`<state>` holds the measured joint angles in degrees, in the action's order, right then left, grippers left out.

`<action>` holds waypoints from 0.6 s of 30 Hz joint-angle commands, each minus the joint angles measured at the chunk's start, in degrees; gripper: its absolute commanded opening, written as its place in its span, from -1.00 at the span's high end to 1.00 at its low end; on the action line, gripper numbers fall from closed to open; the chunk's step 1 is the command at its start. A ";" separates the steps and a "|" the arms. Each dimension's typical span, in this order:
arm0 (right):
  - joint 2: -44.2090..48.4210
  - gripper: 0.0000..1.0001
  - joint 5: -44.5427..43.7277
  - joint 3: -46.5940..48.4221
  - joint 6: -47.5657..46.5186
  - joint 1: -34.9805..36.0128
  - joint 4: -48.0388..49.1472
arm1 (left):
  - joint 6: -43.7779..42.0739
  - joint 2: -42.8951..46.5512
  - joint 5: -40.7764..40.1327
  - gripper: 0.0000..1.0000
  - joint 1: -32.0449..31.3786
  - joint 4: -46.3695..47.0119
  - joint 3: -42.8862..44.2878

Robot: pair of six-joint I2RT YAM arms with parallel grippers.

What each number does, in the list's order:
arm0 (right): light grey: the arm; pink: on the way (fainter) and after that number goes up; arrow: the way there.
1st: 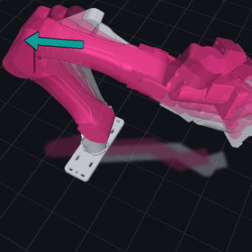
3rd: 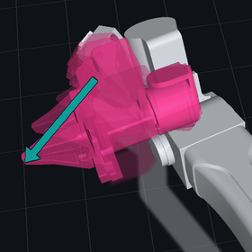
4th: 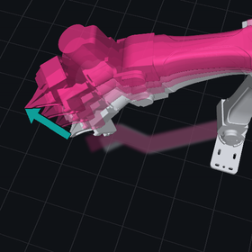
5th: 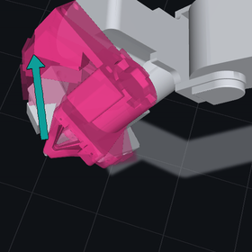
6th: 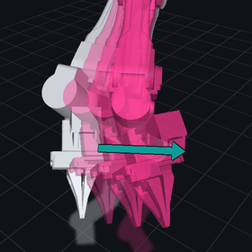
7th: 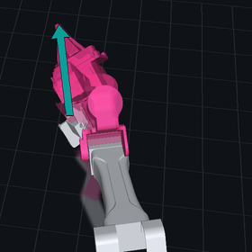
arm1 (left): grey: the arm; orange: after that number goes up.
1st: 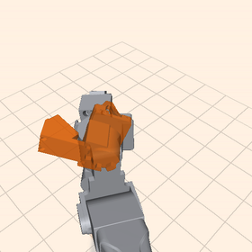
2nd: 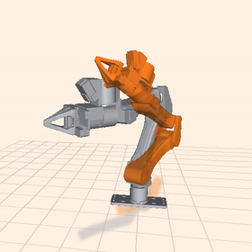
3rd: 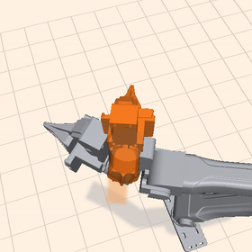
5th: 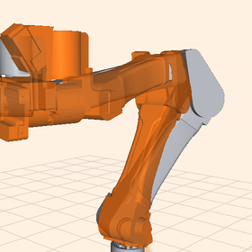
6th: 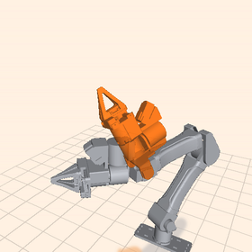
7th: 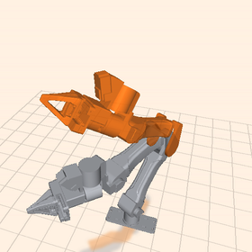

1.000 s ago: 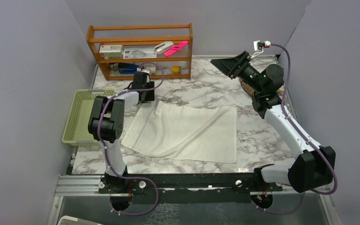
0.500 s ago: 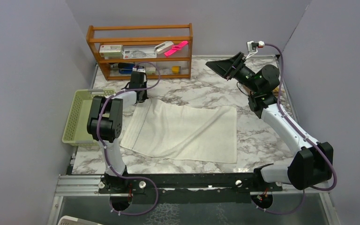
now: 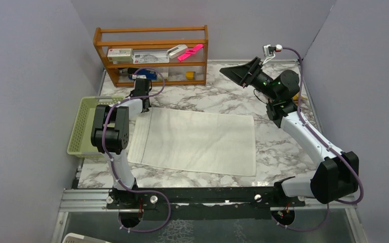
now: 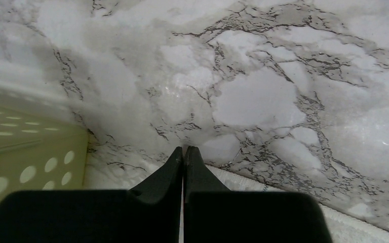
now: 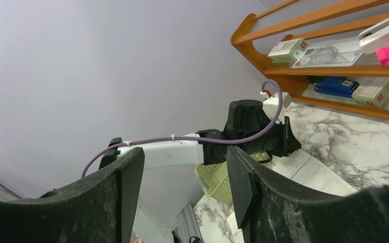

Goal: Roll the towels
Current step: Flatten out the towel at the center of the board.

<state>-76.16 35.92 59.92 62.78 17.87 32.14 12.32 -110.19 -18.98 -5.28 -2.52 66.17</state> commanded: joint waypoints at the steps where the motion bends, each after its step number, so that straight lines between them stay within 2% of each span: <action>1: -0.27 -0.24 1.67 0.79 1.59 0.31 1.20 | 1.27 3.50 -3.91 0.76 0.44 -0.82 -1.19; 5: -2.75 -0.23 4.40 1.49 4.26 0.37 2.34 | 2.19 6.75 -5.39 -0.46 0.40 -0.66 -2.79; 6: -2.92 -0.23 4.30 1.71 4.23 0.65 2.38 | 2.64 8.14 -5.56 -0.54 0.44 -0.52 -3.37; 12: -1.41 -0.24 0.60 2.02 2.06 2.71 -0.10 | 5.81 18.11 -2.41 -0.68 0.19 2.08 -9.96; 18: -3.44 -0.23 0.75 2.36 1.77 4.77 -1.28 | 7.54 23.06 -0.20 -0.74 -0.48 2.26 -13.55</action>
<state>-78.76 37.50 59.96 65.67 21.10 32.10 17.37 -90.06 -21.67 -5.28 -1.50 55.09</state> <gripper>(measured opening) 0.617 0.859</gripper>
